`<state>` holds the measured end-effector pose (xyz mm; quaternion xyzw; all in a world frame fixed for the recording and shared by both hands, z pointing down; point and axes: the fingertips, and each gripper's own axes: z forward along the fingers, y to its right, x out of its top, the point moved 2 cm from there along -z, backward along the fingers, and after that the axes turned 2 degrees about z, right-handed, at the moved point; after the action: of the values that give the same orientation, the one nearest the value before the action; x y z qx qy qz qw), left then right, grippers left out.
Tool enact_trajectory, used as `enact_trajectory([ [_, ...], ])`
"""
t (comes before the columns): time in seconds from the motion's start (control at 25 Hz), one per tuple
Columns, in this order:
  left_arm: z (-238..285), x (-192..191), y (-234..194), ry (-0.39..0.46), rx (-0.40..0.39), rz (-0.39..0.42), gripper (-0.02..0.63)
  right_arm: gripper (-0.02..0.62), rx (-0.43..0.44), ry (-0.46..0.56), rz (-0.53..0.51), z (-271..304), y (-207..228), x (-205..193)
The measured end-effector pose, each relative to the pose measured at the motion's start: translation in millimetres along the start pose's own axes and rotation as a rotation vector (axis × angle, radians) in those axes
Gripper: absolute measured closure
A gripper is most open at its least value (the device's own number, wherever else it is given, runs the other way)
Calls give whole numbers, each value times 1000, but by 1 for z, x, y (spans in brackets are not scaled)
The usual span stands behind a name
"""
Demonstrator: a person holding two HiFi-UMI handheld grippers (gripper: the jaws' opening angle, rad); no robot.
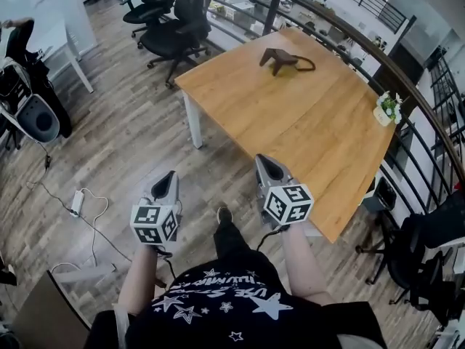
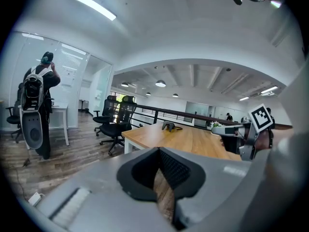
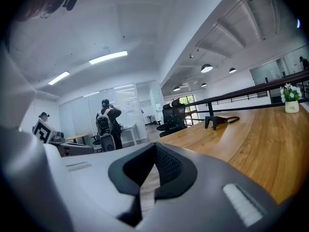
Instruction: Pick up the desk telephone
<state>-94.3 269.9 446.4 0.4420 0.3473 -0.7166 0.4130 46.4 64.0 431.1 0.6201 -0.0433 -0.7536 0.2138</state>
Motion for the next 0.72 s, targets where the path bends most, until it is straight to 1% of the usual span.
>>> enact_trajectory([
  [0.24,54,10,-32,-24,45,-45,603,594,13,-10,-8,62,41,25],
  [0.36,85,20,-36,-23,47,-61,603,594,15,-13,-8,86,63,38],
  [0.72,163,46,-42,-41,45,-59,603,594,20,-22,5,147,124,65],
])
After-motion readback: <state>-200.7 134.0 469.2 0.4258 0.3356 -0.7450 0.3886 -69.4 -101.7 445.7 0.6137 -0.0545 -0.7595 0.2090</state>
